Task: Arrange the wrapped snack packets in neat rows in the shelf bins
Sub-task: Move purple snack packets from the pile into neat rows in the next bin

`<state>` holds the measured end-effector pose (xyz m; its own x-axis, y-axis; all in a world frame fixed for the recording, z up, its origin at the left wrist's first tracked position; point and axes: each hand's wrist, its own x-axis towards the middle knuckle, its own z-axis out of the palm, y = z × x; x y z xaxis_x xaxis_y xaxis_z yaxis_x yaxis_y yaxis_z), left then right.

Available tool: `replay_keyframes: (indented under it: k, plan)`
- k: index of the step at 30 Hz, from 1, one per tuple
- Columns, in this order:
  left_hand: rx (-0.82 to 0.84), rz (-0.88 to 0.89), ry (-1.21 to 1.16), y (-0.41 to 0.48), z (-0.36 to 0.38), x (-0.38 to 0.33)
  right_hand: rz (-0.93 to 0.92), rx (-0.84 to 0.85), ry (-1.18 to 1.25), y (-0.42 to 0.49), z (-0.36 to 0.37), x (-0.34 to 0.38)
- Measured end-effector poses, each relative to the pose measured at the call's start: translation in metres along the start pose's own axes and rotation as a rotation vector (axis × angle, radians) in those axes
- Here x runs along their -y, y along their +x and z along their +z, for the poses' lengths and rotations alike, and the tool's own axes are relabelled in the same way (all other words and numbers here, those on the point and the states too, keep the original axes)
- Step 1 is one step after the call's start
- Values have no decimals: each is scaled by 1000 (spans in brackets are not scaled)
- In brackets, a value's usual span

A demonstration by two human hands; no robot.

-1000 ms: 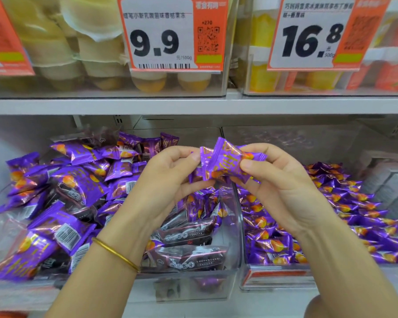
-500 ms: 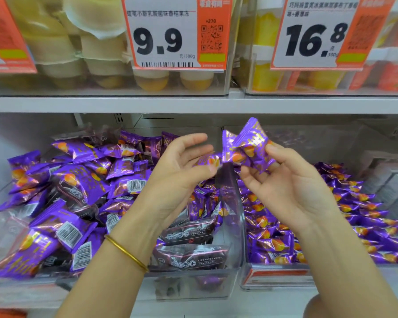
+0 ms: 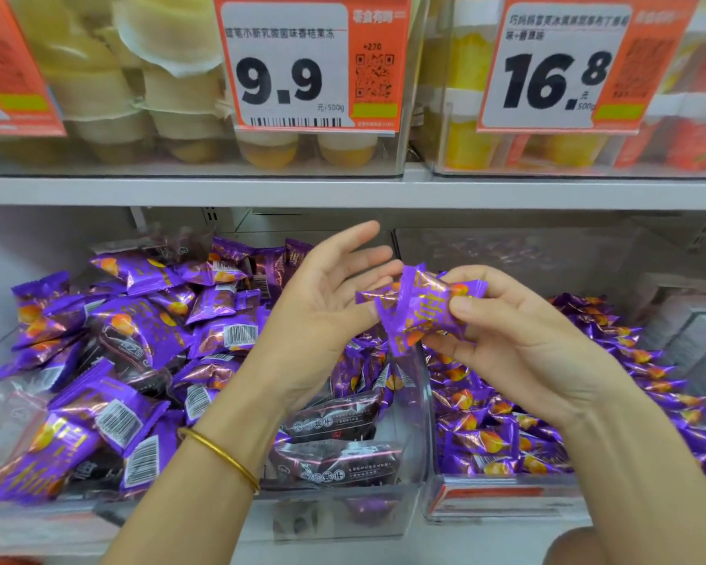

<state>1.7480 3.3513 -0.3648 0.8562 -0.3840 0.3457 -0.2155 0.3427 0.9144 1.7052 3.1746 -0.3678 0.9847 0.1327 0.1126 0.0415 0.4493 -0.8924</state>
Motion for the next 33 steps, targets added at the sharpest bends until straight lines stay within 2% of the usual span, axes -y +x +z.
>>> replay_keyframes:
  k: [7, 11, 15, 21, 23, 27, 30, 33]
  plan:
    - [-65, -27, -171, 10, 21, 12, -48, -45, 11, -5, -18, 13]
    - [-190, -40, 2, 19, 24, 23, -129, -387, 51, -11, -73, 32]
    - [-208, -76, 117, 25, 28, 31, 3, -609, -53, -8, -108, 29]
    - [-249, -96, 146, 28, 28, 32, 195, -492, -185, 30, -102, 10]
    - [-257, -106, 140, 27, 28, 31, 193, -488, -326, 34, -105, 3]
    - [-236, -119, 177, 26, 28, 30, 145, -482, -880, 25, -115, 2]
    - [-222, -131, 196, 25, 27, 30, 125, -456, -1099, 16, -120, 5]
    - [-220, -143, 192, 24, 25, 30, 85, -358, -1315, 10, -115, 2]
